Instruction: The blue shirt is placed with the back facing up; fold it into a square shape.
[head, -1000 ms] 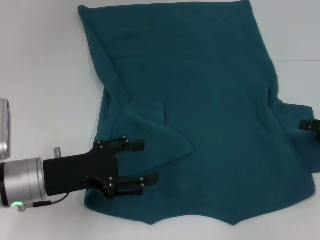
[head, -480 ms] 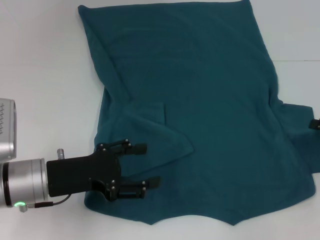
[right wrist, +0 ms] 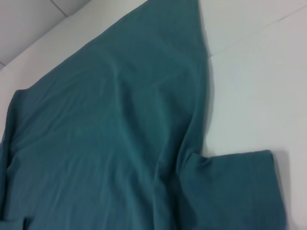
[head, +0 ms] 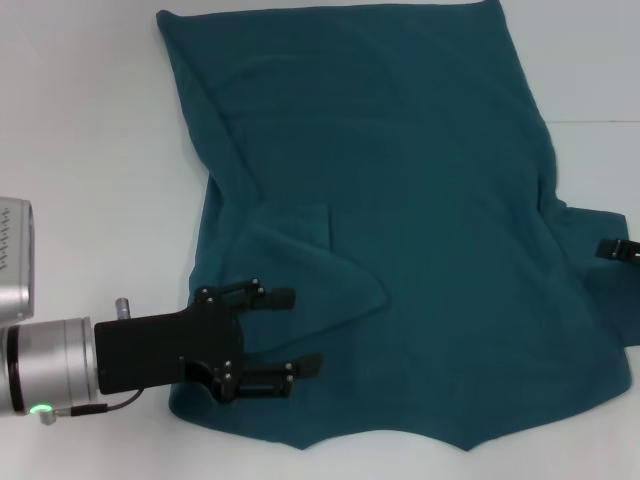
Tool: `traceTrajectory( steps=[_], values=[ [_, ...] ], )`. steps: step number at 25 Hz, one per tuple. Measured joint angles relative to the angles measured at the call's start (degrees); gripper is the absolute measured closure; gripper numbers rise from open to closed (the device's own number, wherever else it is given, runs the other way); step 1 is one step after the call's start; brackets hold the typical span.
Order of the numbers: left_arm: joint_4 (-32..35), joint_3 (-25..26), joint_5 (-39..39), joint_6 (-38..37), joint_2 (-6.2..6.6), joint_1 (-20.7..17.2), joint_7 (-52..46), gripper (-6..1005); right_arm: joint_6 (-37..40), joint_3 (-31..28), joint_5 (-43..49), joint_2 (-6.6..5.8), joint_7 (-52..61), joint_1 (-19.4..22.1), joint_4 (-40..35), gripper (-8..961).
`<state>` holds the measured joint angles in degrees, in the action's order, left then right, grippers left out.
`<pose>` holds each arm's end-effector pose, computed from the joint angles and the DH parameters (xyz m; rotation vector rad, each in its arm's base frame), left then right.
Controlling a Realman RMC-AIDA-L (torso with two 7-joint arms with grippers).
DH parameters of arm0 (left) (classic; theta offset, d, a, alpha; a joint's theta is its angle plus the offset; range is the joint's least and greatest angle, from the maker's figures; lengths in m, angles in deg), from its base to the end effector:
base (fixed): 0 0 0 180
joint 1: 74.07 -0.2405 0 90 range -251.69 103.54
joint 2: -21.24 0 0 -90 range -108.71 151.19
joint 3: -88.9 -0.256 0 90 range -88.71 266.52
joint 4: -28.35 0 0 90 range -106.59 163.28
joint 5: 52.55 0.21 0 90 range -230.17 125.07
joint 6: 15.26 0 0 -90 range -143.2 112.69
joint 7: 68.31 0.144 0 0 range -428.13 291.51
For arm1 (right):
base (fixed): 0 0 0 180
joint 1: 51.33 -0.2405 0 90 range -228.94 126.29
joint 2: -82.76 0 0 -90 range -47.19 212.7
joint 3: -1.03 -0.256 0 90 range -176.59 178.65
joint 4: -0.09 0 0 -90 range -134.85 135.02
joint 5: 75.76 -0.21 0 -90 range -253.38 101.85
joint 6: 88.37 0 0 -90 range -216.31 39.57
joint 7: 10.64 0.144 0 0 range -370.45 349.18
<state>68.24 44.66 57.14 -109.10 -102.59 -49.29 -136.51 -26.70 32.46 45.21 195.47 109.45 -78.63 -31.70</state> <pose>-0.2505 0.2926 -0.0289 -2.7802 -0.4012 -0.8427 0.3749 0.3513 0.0566 -1.8283 1.6262 0.5603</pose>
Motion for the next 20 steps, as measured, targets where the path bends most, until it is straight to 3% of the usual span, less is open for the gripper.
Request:
traceTrajectory(
  steps=[6,12,15,20],
  values=[
    [0.0,0.19,0.0,0.36,-0.01,0.0,0.0,153,-0.29,-1.26,-0.36,0.5,-2.13,0.12,-0.05,118],
    [0.0,0.22,0.0,0.53,-0.01,0.0,0.0,153,-0.28,-1.66,-0.57,0.71,-2.35,0.28,-0.03,339],
    [0.0,0.25,0.0,0.69,-0.01,0.0,0.0,153,-0.2,-1.88,-2.52,0.91,-4.23,0.69,-0.02,580],
    [0.0,0.23,-0.06,1.19,-0.01,-0.02,-0.31,153,-0.49,-2.55,-7.38,1.82,-7.92,1.64,0.06,692]
  ],
)
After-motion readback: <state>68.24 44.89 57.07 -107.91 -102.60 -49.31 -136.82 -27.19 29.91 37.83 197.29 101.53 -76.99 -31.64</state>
